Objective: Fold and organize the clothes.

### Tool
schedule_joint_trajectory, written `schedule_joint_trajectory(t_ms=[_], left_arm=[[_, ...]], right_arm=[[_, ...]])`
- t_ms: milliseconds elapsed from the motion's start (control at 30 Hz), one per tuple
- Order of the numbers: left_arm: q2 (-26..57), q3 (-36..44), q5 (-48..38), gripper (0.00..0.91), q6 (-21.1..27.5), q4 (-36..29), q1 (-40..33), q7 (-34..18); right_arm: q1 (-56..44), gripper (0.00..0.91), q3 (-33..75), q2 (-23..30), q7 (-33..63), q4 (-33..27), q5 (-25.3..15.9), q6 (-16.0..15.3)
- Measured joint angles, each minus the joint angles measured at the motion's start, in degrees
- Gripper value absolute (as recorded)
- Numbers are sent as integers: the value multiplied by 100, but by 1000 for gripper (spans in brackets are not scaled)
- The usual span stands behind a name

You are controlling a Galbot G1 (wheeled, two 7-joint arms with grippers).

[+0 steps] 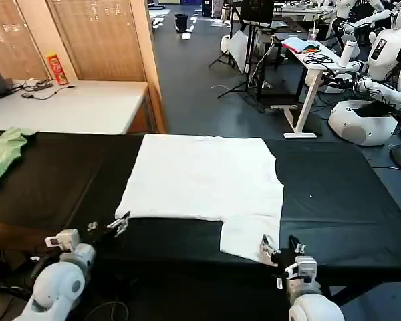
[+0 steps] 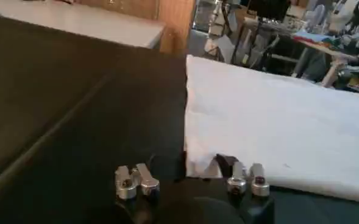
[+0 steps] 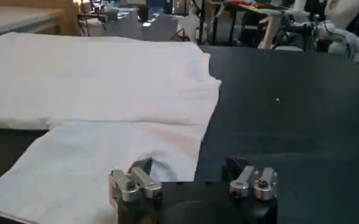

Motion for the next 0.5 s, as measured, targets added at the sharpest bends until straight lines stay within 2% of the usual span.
schedule_joint_trajectory(t_ms=[267, 500], left_arm=[[-39, 22, 196, 0, -30, -55, 84, 62], [-67, -11, 339, 0, 16, -316, 248, 9]], right_arm=[[-210, 29, 82, 7, 120, 174, -20, -19], [-669, 29, 223, -47, 308, 705, -11, -338]])
